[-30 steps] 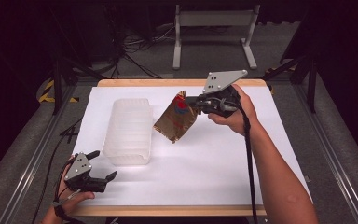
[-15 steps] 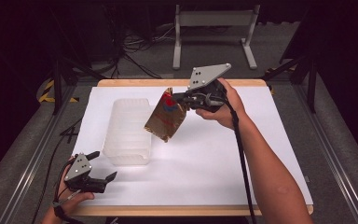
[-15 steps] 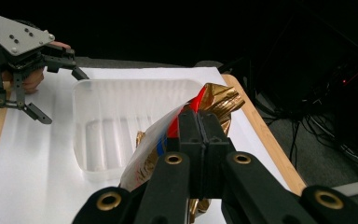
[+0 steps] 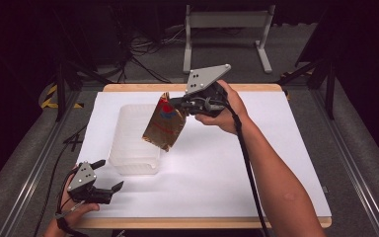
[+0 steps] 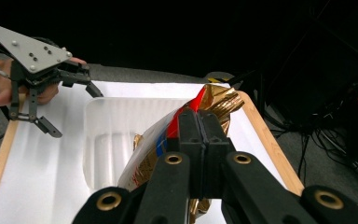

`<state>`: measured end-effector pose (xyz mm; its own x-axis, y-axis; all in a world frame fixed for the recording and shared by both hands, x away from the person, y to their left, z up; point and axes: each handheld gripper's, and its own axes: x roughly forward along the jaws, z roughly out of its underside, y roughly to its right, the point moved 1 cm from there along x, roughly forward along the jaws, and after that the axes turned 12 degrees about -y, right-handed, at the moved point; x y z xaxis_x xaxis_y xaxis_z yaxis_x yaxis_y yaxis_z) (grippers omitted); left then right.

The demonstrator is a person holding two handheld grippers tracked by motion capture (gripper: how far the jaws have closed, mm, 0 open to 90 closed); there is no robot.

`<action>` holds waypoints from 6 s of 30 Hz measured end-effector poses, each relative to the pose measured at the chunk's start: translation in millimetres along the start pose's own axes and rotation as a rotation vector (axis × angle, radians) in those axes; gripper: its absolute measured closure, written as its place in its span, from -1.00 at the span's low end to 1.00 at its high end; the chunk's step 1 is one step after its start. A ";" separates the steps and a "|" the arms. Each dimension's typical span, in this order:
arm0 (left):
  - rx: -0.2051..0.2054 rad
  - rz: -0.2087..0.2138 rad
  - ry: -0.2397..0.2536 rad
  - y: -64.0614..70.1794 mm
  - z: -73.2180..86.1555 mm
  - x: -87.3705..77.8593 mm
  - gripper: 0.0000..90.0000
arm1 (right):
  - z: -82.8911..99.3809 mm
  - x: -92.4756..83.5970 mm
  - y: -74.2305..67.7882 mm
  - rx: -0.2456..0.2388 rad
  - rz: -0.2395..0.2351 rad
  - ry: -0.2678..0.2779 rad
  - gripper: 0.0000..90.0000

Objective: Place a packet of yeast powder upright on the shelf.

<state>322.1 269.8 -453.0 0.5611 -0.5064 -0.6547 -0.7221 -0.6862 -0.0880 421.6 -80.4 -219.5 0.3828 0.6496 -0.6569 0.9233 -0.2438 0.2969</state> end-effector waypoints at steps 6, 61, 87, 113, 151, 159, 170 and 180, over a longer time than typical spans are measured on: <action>-0.001 0.003 0.004 0.1 0.5 -0.9 -0.90 | -10.0 11.8 -1.0 -0.015 -0.018 -0.007 0.99; 0.002 0.022 -0.013 0.1 4.1 0.0 -0.89 | -40.2 93.6 0.7 -0.226 -0.122 -0.101 0.97; 0.004 0.025 -0.010 -0.4 4.4 -0.3 -0.89 | -30.2 128.3 -28.2 -0.268 -0.168 -0.091 0.97; 0.002 0.017 -0.006 -0.7 3.7 -0.8 -0.89 | -13.3 131.7 -31.6 -0.187 -0.161 -0.063 0.95; 0.010 0.019 -0.006 -0.4 3.3 -1.3 -0.90 | -12.9 115.6 -36.6 -0.127 -0.063 -0.081 0.27; 0.011 0.016 -0.008 -0.2 3.1 -1.3 -0.90 | -9.0 104.0 -38.8 -0.120 -0.043 -0.099 0.25; 0.011 0.012 -0.010 0.5 2.3 -0.7 -0.90 | 2.2 89.8 -39.6 -0.104 -0.008 -0.143 0.21; 0.013 0.012 -0.019 0.7 1.8 0.4 -0.90 | 17.4 73.7 -39.3 -0.085 0.020 -0.174 0.13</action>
<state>321.1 270.1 -454.6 0.5446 -0.5046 -0.6699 -0.7340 -0.6732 -0.0896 414.1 -35.4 -291.6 0.4081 0.5089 -0.7580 0.9120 -0.1895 0.3637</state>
